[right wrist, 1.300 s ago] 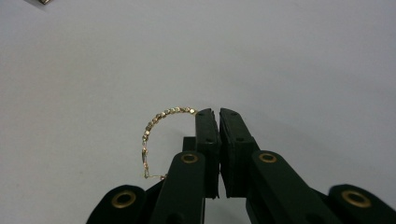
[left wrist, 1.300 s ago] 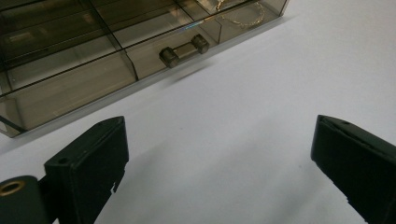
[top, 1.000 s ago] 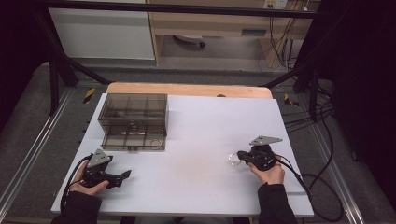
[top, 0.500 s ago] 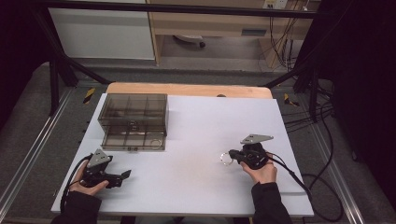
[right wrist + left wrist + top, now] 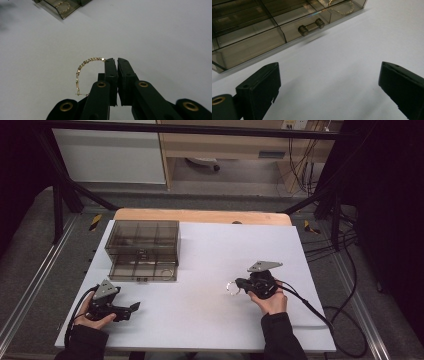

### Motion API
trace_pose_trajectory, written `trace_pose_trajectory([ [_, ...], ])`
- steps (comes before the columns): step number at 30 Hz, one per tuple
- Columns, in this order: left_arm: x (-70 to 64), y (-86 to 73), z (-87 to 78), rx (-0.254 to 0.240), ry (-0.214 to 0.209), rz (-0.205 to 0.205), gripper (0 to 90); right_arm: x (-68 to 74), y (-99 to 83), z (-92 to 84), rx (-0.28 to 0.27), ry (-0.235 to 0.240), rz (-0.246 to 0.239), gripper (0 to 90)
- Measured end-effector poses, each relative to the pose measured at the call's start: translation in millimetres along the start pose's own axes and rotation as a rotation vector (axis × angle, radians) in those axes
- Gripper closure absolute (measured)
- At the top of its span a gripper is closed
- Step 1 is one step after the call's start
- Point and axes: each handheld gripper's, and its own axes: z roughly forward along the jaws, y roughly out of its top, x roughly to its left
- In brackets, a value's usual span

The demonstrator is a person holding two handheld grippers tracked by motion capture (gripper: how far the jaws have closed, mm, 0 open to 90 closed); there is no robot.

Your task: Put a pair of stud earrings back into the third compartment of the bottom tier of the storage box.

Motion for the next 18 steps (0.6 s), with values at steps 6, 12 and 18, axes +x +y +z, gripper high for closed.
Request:
trace_pose_trajectory([
  [6,0.0,-0.1,0.0,0.0,0.0,0.0,4.2,7.8,7.3,6.4,-0.006,0.017,-0.014,86.9],
  [12,0.1,-0.1,-0.3,-0.001,0.0,-0.001,4.2,14.9,13.0,13.0,-0.009,0.032,-0.024,87.0],
  [18,0.2,-0.1,-0.2,-0.001,0.0,-0.001,4.1,21.7,19.4,18.7,-0.012,0.047,-0.035,86.9],
])
